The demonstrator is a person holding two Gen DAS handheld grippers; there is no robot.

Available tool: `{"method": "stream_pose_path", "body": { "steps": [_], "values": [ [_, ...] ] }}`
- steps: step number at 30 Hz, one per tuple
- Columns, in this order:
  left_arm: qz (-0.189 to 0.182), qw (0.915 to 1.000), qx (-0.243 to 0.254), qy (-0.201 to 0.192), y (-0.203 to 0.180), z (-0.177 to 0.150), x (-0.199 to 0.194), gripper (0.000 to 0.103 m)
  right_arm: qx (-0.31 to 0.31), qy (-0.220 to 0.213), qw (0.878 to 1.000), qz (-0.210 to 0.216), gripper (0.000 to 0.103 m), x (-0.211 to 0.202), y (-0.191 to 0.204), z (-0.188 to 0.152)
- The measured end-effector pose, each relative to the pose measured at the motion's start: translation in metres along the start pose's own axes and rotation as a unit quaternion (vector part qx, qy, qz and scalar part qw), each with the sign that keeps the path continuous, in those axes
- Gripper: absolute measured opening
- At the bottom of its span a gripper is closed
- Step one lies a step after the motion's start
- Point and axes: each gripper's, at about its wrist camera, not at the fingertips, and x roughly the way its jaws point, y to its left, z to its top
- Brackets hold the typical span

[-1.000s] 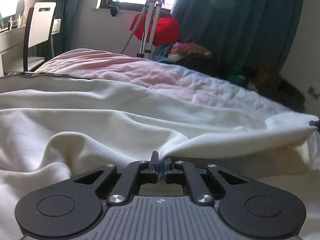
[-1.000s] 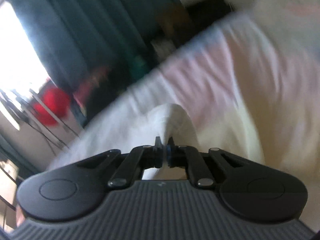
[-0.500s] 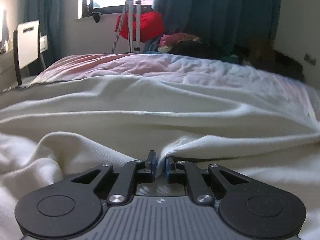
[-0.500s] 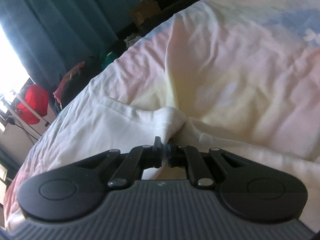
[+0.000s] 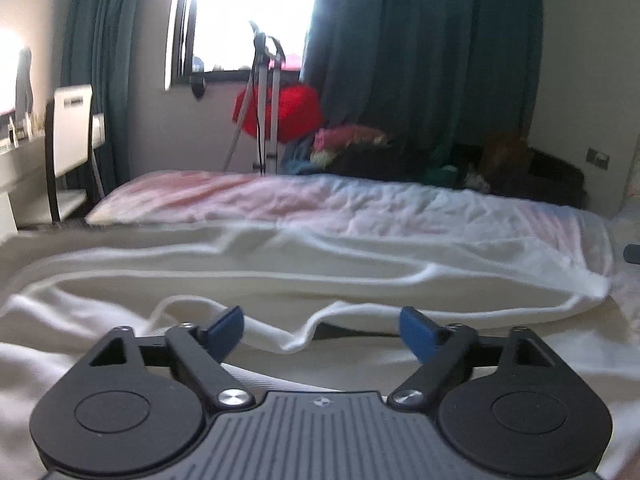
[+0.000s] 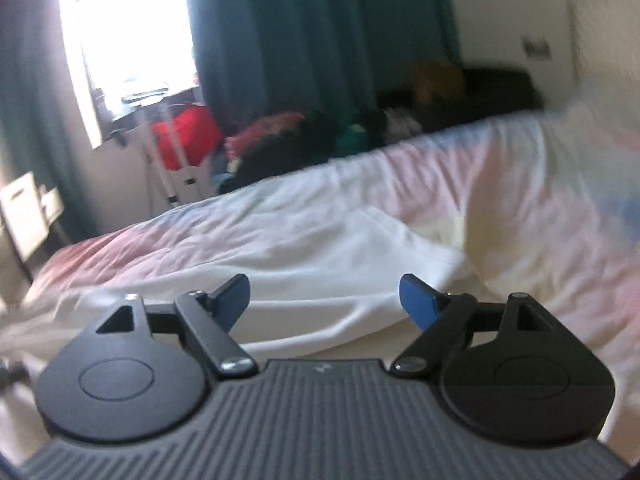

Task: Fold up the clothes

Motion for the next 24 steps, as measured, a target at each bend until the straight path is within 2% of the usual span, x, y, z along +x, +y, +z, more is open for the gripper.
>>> {"method": "stream_pose_path", "body": {
  "steps": [1, 3, 9, 14, 18, 19, 22, 24],
  "values": [
    [0.0, 1.0, 0.002, -0.007, -0.001, 0.0, -0.011, 0.097, -0.01, -0.005, 1.0, 0.009, 0.083, -0.011, 0.005, -0.001],
    [0.001, 0.9998, 0.001, -0.022, -0.001, -0.001, -0.034, 0.102, -0.024, -0.013, 0.999, 0.029, 0.083, -0.031, 0.014, -0.003],
    [0.034, 0.999, 0.003, -0.03, 0.006, -0.021, -0.089, 0.103, -0.042, -0.029, 0.997, 0.058, 0.083, -0.07, 0.025, -0.015],
    [0.089, 0.9957, -0.022, -0.013, 0.03, -0.029, -0.113, 0.103, -0.039, -0.033, 0.997, 0.056, 0.083, -0.081, 0.024, -0.019],
    [0.186, 0.9813, -0.035, 0.031, 0.058, -0.027, -0.117, 0.103, -0.035, -0.035, 0.998, 0.05, 0.083, -0.081, 0.02, -0.02],
    [0.198, 0.9777, -0.057, 0.044, 0.069, -0.026, -0.116, 0.103, -0.033, -0.036, 0.998, 0.046, 0.083, -0.081, 0.018, -0.02],
    [0.191, 0.9628, -0.172, 0.083, 0.115, -0.024, -0.12, 0.103, -0.019, -0.027, 0.999, 0.036, 0.083, -0.077, 0.013, -0.02],
    [0.182, 0.9443, -0.252, 0.109, 0.147, -0.024, -0.122, 0.103, -0.008, -0.018, 0.999, 0.029, 0.083, -0.074, 0.007, -0.02]
  ]
}}
